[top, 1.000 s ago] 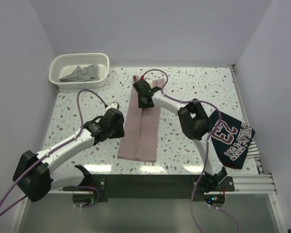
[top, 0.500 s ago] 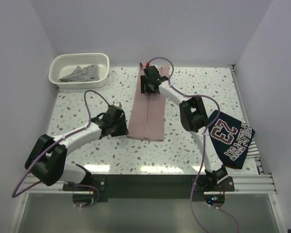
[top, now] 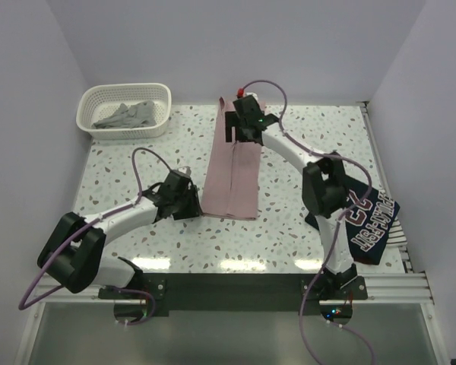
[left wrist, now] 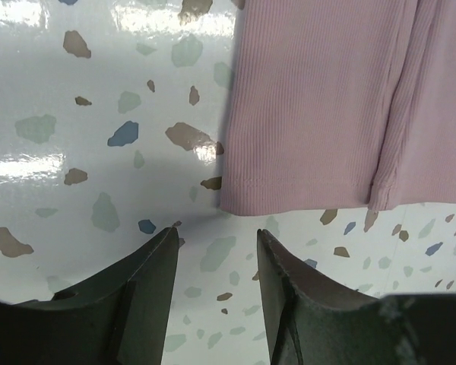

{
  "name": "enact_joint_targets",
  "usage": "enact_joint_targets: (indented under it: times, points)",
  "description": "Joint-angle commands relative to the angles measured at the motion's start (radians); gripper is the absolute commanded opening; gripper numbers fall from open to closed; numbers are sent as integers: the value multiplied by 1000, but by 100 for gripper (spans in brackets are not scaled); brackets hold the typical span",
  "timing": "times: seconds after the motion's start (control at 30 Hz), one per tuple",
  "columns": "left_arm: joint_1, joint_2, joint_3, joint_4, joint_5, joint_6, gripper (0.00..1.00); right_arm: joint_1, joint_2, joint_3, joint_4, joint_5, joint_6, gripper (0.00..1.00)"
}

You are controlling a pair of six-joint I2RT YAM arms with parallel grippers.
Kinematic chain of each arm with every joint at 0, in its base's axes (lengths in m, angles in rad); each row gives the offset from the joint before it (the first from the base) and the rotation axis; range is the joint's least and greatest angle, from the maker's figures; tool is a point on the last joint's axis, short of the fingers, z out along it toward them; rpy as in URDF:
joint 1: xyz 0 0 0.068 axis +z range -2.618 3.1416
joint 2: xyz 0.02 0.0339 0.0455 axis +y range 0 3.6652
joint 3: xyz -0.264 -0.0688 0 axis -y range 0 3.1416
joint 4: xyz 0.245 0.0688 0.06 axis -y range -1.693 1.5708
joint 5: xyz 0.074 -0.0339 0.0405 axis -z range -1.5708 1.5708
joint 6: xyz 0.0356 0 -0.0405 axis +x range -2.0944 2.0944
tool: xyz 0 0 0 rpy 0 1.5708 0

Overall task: Fold and stack the tank tops
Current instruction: Fold the tank top

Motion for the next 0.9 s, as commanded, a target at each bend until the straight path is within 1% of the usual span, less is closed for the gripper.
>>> enact_joint_targets:
  times: [0.0,0.03,0.07,0.1,0.13,0.17,0.23,0.27,0.37,0.43,0.5,0.63,0.7,0.8,0.87]
  points:
    - [10,-20,-30,56,27,24,51,2,-272,-179,-58,40,136,86]
    - [10,-20,-35,63,36,30,52,4,-315,-245,-59,32,159,85]
    - [10,-14,-34,66,36,34,53,7,-408,-382,-64,34,191,84]
    - [10,-11,-29,67,35,34,53,8,-456,-457,-55,11,239,83]
    - [11,-11,-23,69,41,35,54,11,-500,-529,-32,2,259,82]
    - [11,-13,-24,73,44,37,54,13,-598,-666,-21,0,286,80]
    - [13,-9,-23,81,47,38,54,19,-692,-799,43,-32,342,76]
    - [13,-2,-23,80,49,40,54,27,-767,-906,62,-41,360,73]
    - [13,-9,-41,131,81,43,53,53,-846,-1044,90,-64,403,70]
    - [13,-29,-70,159,96,28,53,74,-892,-1112,119,-101,431,69]
    - [14,-31,-75,187,99,23,53,106,-915,-1154,135,-95,475,69]
    - [20,-11,-84,237,133,-3,55,136,-926,-1226,201,-123,526,68]
    - [34,-9,-104,309,171,-29,56,146,-936,-1257,247,-126,570,68]
    - [46,-6,-113,339,173,-43,56,163,-943,-1309,295,-117,622,68]
    - [51,1,-107,325,159,-48,56,174,-930,-1333,318,-115,651,67]
